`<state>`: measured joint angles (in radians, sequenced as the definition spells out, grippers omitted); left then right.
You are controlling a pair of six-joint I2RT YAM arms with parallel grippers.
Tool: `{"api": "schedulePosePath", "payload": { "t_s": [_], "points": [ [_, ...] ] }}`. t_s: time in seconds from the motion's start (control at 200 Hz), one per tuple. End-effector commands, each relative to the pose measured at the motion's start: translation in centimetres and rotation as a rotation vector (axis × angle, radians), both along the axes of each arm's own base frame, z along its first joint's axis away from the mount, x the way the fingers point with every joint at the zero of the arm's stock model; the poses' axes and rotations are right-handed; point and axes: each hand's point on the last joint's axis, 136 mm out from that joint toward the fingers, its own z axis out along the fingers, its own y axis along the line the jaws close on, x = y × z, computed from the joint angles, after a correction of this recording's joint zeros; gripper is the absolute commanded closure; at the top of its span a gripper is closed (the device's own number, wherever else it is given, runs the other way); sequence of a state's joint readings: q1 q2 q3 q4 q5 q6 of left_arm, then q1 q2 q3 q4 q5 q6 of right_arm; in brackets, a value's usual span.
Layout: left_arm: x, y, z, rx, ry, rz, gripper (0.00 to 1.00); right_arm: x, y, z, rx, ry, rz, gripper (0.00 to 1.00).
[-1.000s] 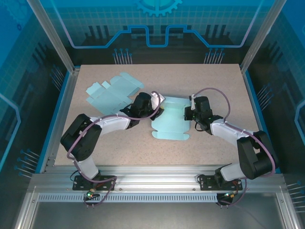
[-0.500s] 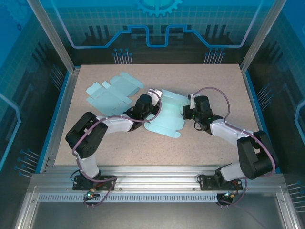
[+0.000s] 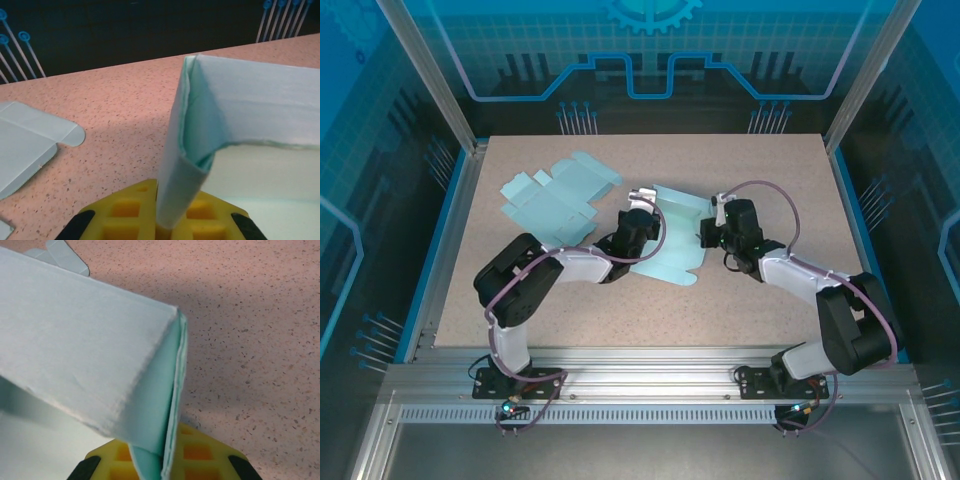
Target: Fold the paper box
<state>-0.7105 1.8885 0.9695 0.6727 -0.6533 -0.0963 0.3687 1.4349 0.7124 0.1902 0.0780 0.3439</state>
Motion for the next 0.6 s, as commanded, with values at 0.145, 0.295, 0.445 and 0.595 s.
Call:
{"api": "schedulePosePath", "payload": {
  "t_s": [0.145,0.295,0.445,0.595],
  "points": [
    [2.0,6.1,2.8,-0.339,-0.098,0.417,0.93,-1.0,-0.2,-1.1,-0.019,0.036,-0.029,1.00],
    [1.9,5.9,2.7,-0.375,-0.070,0.414,0.91,-1.0,0.1,-1.2,-0.024,0.041,-0.022,1.00],
    [1.3,7.6,2.0,-0.385,-0.030,0.474,0.90,-1.0,0.0,-1.2,-0.023,0.041,-0.028,1.00],
    [1.8,7.9,2.4,-0.365,-0.008,0.465,0.82,-0.9,0.3,-1.4,-0.021,0.053,-0.018,1.00]
  ]
}}
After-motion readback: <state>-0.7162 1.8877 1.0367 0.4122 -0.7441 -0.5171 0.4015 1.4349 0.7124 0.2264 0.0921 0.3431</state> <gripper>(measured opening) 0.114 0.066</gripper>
